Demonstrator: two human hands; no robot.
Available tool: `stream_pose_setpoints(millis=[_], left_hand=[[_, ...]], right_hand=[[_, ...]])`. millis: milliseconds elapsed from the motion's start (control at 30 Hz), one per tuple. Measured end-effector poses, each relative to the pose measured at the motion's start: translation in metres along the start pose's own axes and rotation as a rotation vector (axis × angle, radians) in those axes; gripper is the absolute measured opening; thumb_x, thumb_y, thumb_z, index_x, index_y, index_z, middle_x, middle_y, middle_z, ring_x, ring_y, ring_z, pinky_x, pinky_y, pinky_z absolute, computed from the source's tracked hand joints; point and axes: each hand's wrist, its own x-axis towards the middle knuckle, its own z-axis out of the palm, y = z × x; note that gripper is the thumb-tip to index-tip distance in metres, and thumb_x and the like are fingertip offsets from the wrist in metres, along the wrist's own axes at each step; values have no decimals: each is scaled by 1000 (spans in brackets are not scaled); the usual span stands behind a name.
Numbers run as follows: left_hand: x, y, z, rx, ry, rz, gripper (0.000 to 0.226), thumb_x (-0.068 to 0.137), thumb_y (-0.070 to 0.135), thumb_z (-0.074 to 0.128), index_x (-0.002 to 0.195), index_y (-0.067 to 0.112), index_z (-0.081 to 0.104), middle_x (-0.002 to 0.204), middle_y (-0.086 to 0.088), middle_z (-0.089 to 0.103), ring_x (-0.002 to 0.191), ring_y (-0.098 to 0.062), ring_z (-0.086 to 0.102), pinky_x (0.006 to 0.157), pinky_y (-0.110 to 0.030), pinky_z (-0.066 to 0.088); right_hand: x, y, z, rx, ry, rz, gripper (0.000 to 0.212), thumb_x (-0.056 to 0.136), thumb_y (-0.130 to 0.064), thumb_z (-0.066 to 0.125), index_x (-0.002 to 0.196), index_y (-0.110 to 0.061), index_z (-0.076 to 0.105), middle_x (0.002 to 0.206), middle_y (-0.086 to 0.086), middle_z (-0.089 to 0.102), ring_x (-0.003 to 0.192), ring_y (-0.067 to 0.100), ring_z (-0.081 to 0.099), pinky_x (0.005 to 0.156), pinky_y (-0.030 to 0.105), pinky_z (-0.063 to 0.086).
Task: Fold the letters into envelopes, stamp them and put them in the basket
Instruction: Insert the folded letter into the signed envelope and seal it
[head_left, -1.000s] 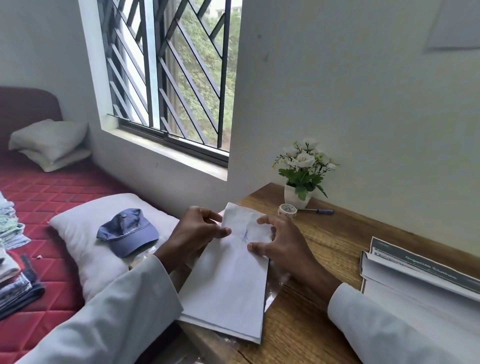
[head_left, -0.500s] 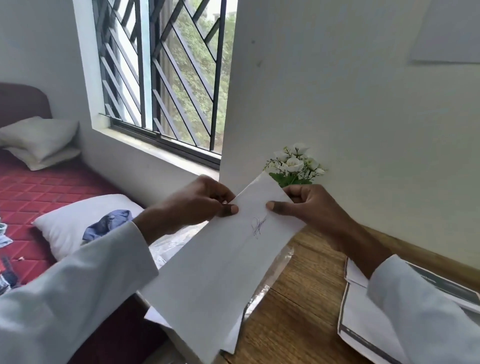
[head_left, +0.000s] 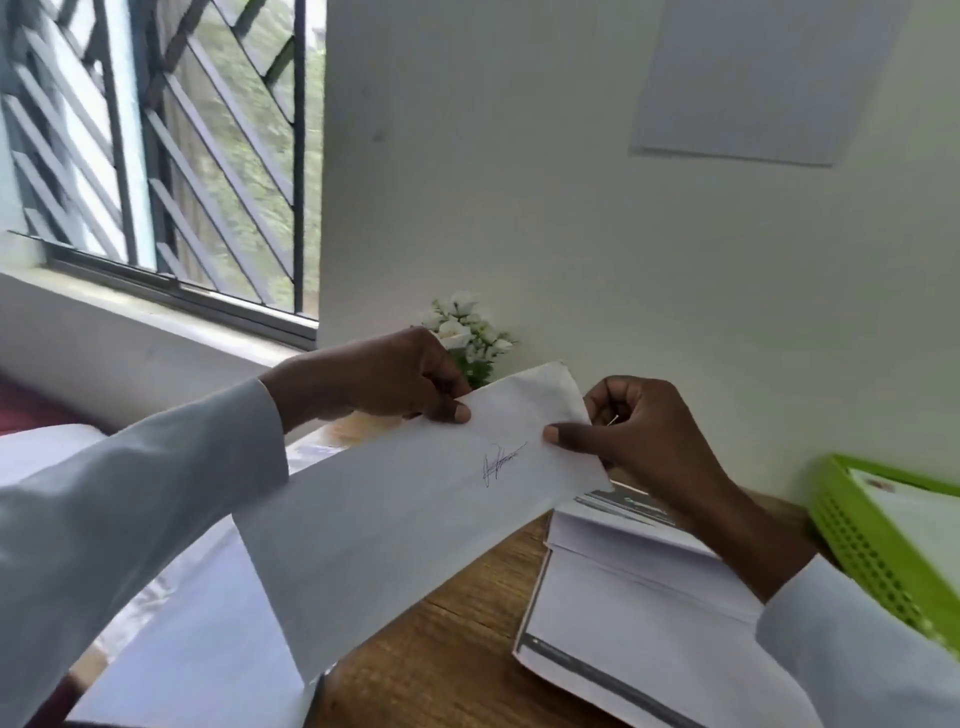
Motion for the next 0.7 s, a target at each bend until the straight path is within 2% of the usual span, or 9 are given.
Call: stream_pose_setpoints(millis=[67, 133, 233, 300, 400, 467, 533, 633, 700], left_hand=[[13, 6, 11, -3, -29, 21, 4, 81, 14, 76, 83, 14, 79, 73, -9, 66, 68, -19, 50, 68, -32, 39], [26, 11, 21, -10, -66, 43, 6, 80, 18, 77, 83, 14, 79, 74, -10, 66, 68, -19, 51, 68, -33, 39], [37, 18, 31, -47, -124, 62, 5, 84, 15, 74, 84, 12, 78, 75, -11, 70, 67, -19, 56, 68, -32, 42], [45, 22, 36, -40, -160, 75, 7, 84, 17, 74, 86, 12, 78, 76, -15, 72, 68, -19, 59, 68, -31, 44], [54, 32, 45, 16, -161, 95, 8, 88, 12, 70, 89, 9, 77, 65, 4, 71, 57, -6, 61, 56, -16, 46], [60, 38, 49, 39, -150, 112, 10, 89, 11, 68, 91, 7, 77, 64, 8, 70, 54, -3, 61, 51, -11, 44], [65, 42, 54, 29, -152, 127, 11, 89, 14, 68, 91, 8, 77, 69, 3, 73, 58, -6, 63, 54, -14, 48], [73, 44, 62, 14, -156, 157, 10, 89, 16, 69, 89, 10, 78, 80, -5, 76, 69, -13, 68, 69, -29, 56], [78, 45, 68, 10, -153, 169, 10, 89, 15, 69, 89, 9, 78, 80, -7, 76, 68, -12, 68, 69, -29, 56]], right_hand=[[-5, 10, -11, -63, 78, -11, 32, 59, -27, 91, 62, -15, 62, 52, -7, 58, 54, 17, 52, 58, 49, 54], [-10, 16, -21, -73, 139, -14, 33, 59, -27, 91, 58, -19, 59, 49, -10, 55, 51, 14, 48, 55, 45, 52], [-20, 23, -37, 21, 164, 0, 30, 64, -21, 90, 62, -16, 61, 52, -8, 55, 50, 13, 48, 50, 34, 43], [-27, 27, -47, 76, 155, 22, 24, 67, -15, 88, 67, -13, 64, 58, 0, 62, 55, 16, 56, 55, 34, 46], [-36, 34, -57, 125, 144, 57, 17, 69, -8, 86, 76, -10, 70, 71, 8, 72, 65, 20, 68, 66, 39, 56], [-42, 36, -62, 149, 125, 81, 17, 70, -8, 85, 82, -9, 72, 77, 8, 75, 70, 21, 72, 69, 37, 58], [-48, 35, -64, 128, 111, 71, 16, 72, -12, 84, 85, -14, 74, 78, 4, 76, 73, 22, 73, 67, 32, 58], [-48, 39, -65, -104, 197, 34, 15, 70, -24, 86, 79, -22, 74, 70, -7, 70, 64, 14, 64, 60, 27, 50], [-46, 42, -65, -187, 269, 25, 19, 67, -27, 87, 76, -23, 70, 65, -9, 65, 59, 11, 57, 57, 30, 47]])
